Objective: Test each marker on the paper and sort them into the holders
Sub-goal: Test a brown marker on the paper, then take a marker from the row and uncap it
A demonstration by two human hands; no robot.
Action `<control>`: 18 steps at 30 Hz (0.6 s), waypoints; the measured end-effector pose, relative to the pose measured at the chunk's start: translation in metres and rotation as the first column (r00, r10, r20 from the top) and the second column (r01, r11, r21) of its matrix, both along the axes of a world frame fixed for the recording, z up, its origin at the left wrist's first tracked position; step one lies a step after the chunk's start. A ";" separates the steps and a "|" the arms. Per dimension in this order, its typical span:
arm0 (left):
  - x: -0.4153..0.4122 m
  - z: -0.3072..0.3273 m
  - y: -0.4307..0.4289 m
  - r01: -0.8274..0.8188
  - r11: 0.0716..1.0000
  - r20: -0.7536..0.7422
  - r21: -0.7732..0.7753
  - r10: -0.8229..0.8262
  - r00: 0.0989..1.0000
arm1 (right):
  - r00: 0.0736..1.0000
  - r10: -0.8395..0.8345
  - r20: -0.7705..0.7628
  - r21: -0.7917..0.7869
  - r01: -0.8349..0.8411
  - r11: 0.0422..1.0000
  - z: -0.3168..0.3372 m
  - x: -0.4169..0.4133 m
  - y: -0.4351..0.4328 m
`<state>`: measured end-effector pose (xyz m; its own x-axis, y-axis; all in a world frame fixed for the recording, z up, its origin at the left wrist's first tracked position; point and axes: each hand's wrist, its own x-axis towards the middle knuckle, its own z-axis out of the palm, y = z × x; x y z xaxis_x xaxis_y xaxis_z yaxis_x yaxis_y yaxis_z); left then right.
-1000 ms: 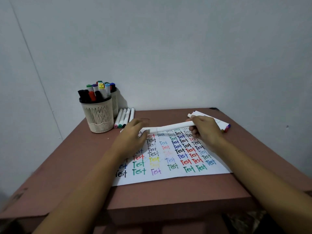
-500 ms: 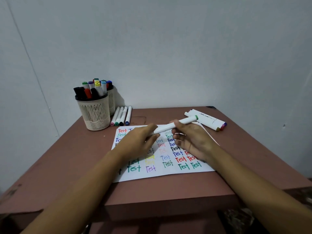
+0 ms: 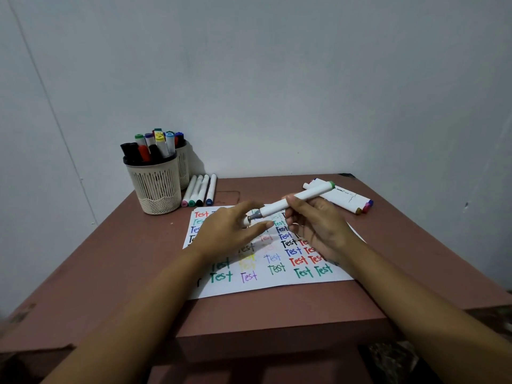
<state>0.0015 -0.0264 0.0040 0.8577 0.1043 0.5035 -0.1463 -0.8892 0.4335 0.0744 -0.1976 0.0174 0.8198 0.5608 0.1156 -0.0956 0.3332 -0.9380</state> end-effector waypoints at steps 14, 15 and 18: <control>0.003 -0.002 0.031 -0.221 0.939 -0.196 -0.262 0.173 0.965 | 0.907 -0.418 0.044 -0.081 0.420 0.904 0.009 0.019 -0.037; 0.002 -0.001 0.031 -0.221 0.940 -0.196 -0.260 0.173 0.965 | 0.894 -0.436 0.103 -0.127 0.447 0.886 0.009 0.019 -0.041; 0.000 0.001 0.030 -0.224 0.944 -0.200 -0.240 0.178 0.964 | 0.884 -0.419 0.205 -0.202 0.457 0.866 0.007 0.015 -0.055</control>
<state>0.0013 0.0031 0.0049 0.8766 0.3901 0.2817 0.1215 -0.7459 0.6549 0.0896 -0.2529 0.0248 0.9708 0.1737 0.1655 0.1549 0.0728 -0.9852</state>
